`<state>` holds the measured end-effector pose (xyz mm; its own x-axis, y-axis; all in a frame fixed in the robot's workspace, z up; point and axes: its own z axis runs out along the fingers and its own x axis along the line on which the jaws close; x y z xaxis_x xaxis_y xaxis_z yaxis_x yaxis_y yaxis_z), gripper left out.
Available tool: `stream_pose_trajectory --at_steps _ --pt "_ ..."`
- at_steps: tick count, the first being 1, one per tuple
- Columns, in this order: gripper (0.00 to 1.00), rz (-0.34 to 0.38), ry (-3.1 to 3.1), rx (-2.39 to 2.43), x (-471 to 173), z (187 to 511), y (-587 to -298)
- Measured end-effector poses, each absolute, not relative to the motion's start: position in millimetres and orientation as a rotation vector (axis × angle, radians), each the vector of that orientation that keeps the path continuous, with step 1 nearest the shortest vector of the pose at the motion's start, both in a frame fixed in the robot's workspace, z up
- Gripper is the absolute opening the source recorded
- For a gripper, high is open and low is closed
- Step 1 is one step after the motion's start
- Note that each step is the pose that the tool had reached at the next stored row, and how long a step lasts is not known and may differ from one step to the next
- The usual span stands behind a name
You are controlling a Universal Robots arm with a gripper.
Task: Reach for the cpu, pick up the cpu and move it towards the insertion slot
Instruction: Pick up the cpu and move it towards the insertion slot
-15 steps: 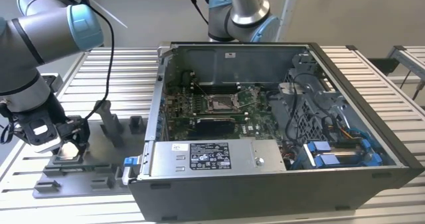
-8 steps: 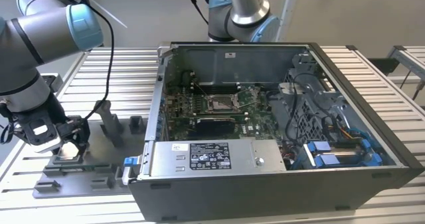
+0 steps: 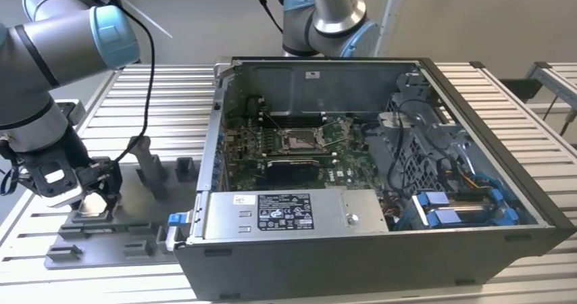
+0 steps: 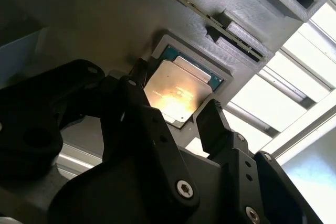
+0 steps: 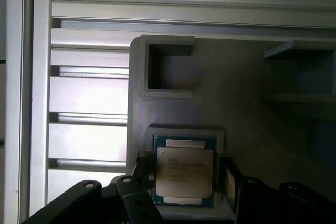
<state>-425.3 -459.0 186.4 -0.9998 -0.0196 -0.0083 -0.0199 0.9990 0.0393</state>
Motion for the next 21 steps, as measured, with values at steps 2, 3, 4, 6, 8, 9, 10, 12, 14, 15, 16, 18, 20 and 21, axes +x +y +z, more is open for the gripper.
stream_pose_trajectory --at_steps 2,3,4,6,8,9,10,12,14,15,16,18,20,21 --pt "1.0 0.062 3.133 -0.031 -425 186 -459" --pt "1.0 0.062 3.133 -0.031 -425 186 -459" --pt "1.0 0.062 3.133 -0.031 -425 186 -459" --pt "0.0 0.062 3.133 -0.031 -425 186 -459" --pt "0.0 0.062 3.133 -0.031 -425 186 -459" --pt "0.0 0.062 3.133 -0.031 -426 186 -459" --pt "0.0 0.062 3.133 -0.031 -426 186 -459" --pt "0.0 0.062 3.133 -0.031 -426 186 -459" --pt "0.0 0.062 3.133 -0.031 -426 187 -459" --pt "0.0 0.062 3.133 -0.031 -426 188 -459" --pt "0.0 0.062 3.134 -0.031 -426 190 -459" --pt "0.0 0.062 3.134 -0.031 -426 194 -459" --pt "0.0 0.062 3.134 -0.031 -426 198 -459" --pt "0.0 0.062 3.134 -0.031 -426 199 -459"
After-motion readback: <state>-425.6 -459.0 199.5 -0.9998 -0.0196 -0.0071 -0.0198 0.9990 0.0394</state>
